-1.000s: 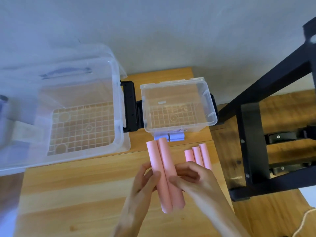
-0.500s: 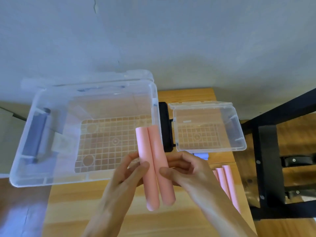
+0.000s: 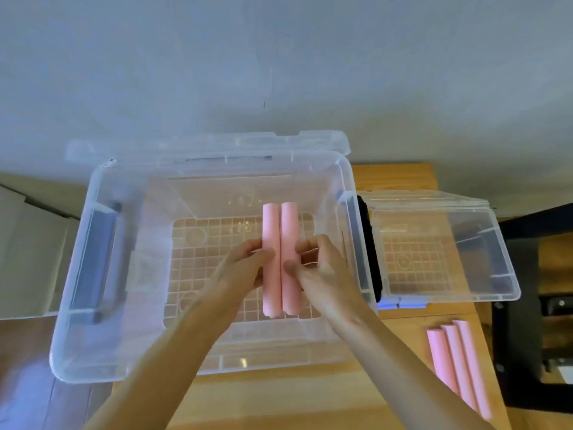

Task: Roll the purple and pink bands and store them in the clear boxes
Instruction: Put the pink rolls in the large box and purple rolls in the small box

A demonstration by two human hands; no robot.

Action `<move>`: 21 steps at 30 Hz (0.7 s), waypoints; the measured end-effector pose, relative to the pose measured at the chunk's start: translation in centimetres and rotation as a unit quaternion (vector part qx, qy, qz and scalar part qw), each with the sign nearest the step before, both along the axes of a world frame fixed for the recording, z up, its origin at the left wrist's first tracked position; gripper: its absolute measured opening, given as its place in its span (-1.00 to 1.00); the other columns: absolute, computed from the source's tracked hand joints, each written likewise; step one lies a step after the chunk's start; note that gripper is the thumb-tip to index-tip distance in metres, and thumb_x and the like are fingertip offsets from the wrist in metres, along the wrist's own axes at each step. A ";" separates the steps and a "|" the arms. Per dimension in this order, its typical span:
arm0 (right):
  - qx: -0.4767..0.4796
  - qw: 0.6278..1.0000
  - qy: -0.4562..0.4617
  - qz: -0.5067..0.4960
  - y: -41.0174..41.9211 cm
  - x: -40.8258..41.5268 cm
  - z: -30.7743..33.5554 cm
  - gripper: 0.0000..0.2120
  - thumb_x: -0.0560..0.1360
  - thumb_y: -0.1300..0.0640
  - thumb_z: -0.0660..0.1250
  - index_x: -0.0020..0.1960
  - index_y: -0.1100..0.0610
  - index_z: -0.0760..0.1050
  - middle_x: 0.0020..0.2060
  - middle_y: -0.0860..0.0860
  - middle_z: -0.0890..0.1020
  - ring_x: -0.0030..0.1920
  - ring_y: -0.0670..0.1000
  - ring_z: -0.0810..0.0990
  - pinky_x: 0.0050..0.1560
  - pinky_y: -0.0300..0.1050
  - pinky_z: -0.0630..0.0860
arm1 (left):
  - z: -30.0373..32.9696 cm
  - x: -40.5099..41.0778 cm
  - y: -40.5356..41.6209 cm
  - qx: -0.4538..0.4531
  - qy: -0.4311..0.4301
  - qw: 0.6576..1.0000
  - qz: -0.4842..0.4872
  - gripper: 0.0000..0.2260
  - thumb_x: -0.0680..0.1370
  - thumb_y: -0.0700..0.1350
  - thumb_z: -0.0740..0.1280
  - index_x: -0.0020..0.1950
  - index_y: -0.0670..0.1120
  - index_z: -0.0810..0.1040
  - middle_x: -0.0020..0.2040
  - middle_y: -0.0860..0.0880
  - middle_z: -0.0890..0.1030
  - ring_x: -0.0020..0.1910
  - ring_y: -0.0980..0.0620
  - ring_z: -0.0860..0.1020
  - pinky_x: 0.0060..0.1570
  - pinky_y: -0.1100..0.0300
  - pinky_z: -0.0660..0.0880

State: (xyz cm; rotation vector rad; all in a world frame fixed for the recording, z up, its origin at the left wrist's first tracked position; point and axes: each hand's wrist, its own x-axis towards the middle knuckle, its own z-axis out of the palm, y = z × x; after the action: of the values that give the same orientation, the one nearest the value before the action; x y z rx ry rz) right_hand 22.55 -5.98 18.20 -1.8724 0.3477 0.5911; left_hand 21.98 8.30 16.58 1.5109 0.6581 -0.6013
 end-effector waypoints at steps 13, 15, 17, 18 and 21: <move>-0.226 0.973 0.008 0.041 3.2 4.9 -9.6 -0.79 0.68 0.19 0.00 0.25 0.16 0.33 0.17 0.14 0.44 -0.09 0.05 0.44 -0.15 -0.12 0.36 | -8.2 5.1 0.8 0.034 0.068 0.997 -0.006 -0.65 0.61 -0.25 0.29 0.41 -0.17 0.43 0.22 -0.15 0.59 0.14 -0.11 0.59 0.09 0.06 0.53; -0.292 0.952 0.005 0.089 3.5 5.2 -10.2 -0.77 0.69 0.20 0.01 0.31 0.17 0.30 0.17 0.14 0.42 -0.11 0.05 0.44 -0.18 -0.13 0.37 | -8.6 5.3 0.7 0.039 0.069 0.997 -0.015 -0.63 0.61 -0.24 0.30 0.42 -0.17 0.43 0.24 -0.15 0.58 0.15 -0.11 0.59 0.12 0.06 0.53; -0.344 0.932 -0.002 0.114 3.7 5.4 -10.4 -0.73 0.67 0.27 0.06 0.37 0.21 0.29 0.18 0.15 0.42 -0.04 0.08 0.51 -0.14 -0.16 0.42 | -8.9 5.4 0.7 0.049 0.067 0.996 -0.023 -0.63 0.61 -0.23 0.31 0.42 -0.16 0.43 0.25 -0.14 0.58 0.16 -0.12 0.59 0.20 0.01 0.53; -0.360 0.924 -0.008 0.131 3.7 5.4 -10.5 -0.72 0.67 0.28 0.09 0.37 0.22 0.28 0.19 0.16 0.41 0.02 0.09 0.53 -0.10 -0.16 0.46 | -9.1 5.5 0.7 0.052 0.066 0.996 -0.024 -0.63 0.61 -0.23 0.32 0.42 -0.15 0.43 0.25 -0.14 0.58 0.16 -0.12 0.58 0.23 -0.01 0.52; -0.378 0.910 -0.022 0.168 3.6 5.4 -11.2 -0.71 0.65 0.26 0.14 0.37 0.24 0.27 0.23 0.18 0.40 0.13 0.13 0.52 0.08 -0.09 0.50 | -9.4 5.6 0.6 0.052 0.062 0.996 -0.028 -0.63 0.60 -0.23 0.33 0.41 -0.15 0.44 0.26 -0.14 0.57 0.17 -0.13 0.58 0.27 -0.06 0.50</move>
State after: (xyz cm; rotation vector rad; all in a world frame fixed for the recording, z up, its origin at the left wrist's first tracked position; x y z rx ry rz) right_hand 27.92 -2.37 6.98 -2.7269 0.2371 0.7027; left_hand 27.57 8.89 7.16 1.6015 0.7545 -0.7174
